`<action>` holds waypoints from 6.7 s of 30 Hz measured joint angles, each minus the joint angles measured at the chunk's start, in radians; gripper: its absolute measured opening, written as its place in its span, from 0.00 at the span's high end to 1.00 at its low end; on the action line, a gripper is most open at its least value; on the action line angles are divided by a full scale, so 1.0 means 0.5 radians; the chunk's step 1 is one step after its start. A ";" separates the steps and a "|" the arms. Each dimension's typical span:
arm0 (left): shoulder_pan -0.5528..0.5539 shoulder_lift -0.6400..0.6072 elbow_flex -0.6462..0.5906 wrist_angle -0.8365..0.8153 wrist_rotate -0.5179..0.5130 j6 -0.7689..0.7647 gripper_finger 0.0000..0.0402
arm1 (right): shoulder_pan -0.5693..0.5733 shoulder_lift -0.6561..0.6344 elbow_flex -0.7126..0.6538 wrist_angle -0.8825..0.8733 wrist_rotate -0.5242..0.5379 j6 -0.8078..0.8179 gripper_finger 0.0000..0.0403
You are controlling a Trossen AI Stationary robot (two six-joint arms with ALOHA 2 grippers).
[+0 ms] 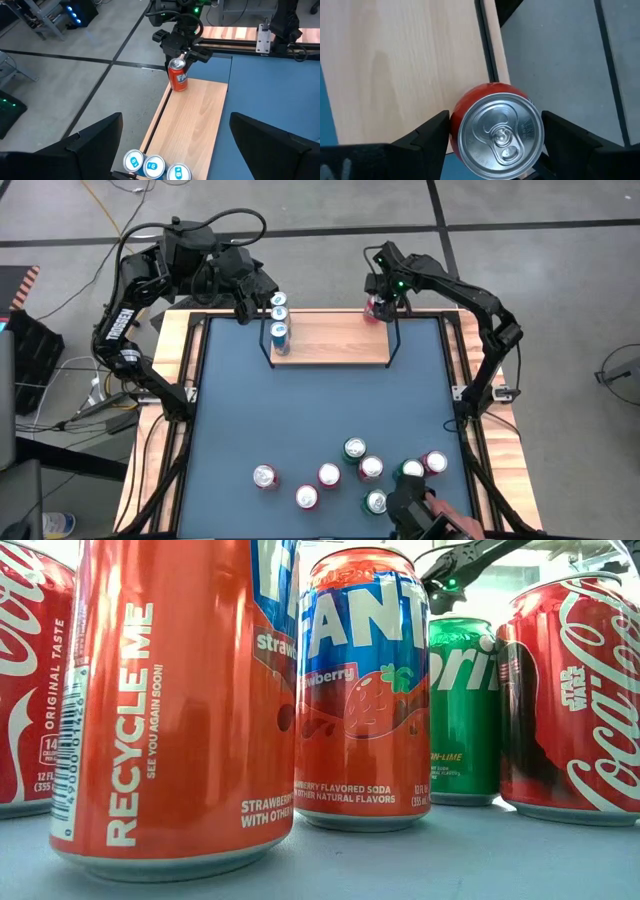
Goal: Place canned beverage on shelf
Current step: Put the top red soda can on the shelf, then put the top red soda can on the shelf aligned with the other red soda can
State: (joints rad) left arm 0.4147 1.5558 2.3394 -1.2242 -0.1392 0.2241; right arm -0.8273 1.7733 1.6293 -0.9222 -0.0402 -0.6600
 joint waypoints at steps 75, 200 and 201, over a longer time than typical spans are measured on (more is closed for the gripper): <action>0.000 0.001 -0.067 -0.122 0.109 -0.151 0.12 | -0.093 -0.087 0.337 -0.455 -0.188 0.080 0.29; -1.652 1.048 -0.981 0.910 0.102 -0.788 0.22 | 2.487 -1.019 -0.095 -1.082 0.619 2.366 0.29; -1.651 1.048 -0.981 0.913 0.114 -0.773 0.24 | 2.487 -1.019 -0.095 -1.082 0.619 2.366 0.29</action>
State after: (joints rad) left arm -0.4109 2.0796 1.8488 -0.7679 -0.0822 -0.1624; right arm 0.4164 1.2640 1.5818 -1.4631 0.2692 0.5232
